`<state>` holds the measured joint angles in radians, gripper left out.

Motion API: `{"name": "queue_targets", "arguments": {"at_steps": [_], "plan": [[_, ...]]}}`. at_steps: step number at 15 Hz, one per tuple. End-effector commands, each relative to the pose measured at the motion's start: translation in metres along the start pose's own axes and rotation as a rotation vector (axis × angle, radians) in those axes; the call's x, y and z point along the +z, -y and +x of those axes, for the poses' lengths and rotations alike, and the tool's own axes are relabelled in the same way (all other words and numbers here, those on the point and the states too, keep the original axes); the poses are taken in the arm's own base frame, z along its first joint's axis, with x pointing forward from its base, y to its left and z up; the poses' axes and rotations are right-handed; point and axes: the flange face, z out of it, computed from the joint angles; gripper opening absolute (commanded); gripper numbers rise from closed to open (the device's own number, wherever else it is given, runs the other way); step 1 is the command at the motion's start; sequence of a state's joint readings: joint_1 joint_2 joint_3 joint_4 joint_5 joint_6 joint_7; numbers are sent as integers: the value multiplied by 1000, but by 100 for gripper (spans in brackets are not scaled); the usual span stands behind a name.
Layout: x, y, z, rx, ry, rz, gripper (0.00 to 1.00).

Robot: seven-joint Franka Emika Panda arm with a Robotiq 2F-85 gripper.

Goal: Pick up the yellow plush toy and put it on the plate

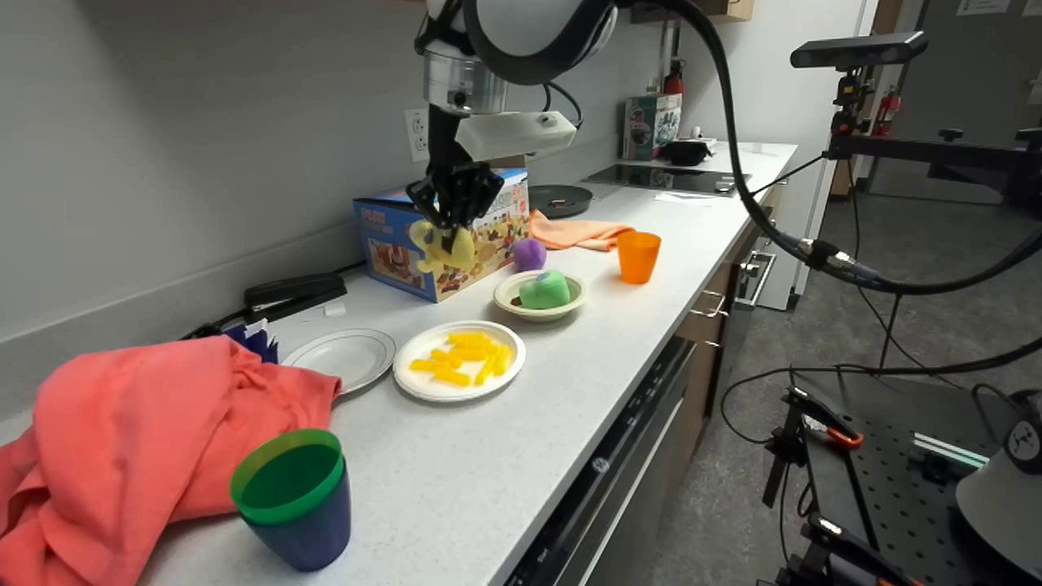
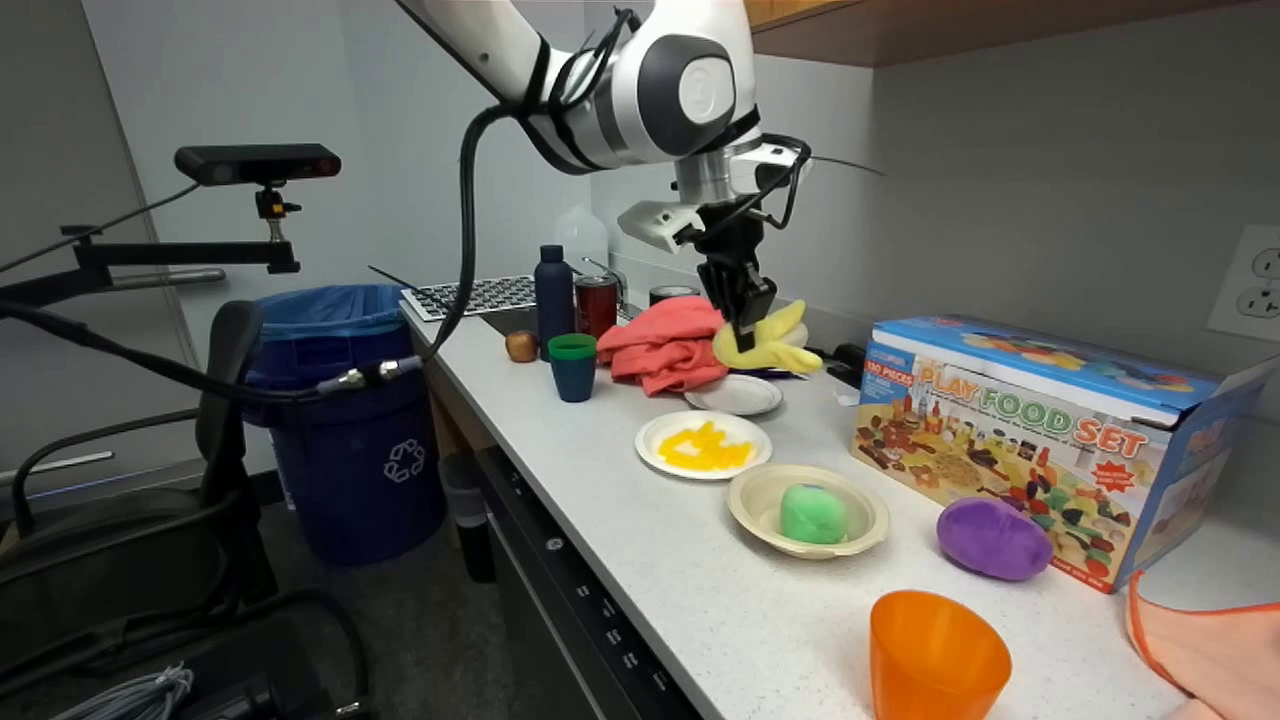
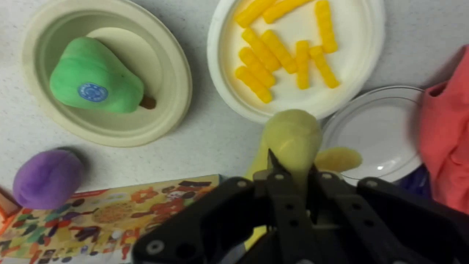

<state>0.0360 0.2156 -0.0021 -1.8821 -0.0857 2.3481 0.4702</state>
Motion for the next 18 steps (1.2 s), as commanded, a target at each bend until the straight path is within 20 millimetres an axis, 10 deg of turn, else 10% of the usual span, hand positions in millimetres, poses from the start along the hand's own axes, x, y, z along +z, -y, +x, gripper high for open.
{"name": "queue_targets", "arguments": {"at_steps": [1, 14, 15, 18], "plan": [[-7, 37, 8, -77, -21, 101, 3], [88, 129, 36, -320, -20, 30, 3], [93, 132, 37, -329, -22, 23, 36], [101, 139, 39, -334, -19, 31, 52]]}}
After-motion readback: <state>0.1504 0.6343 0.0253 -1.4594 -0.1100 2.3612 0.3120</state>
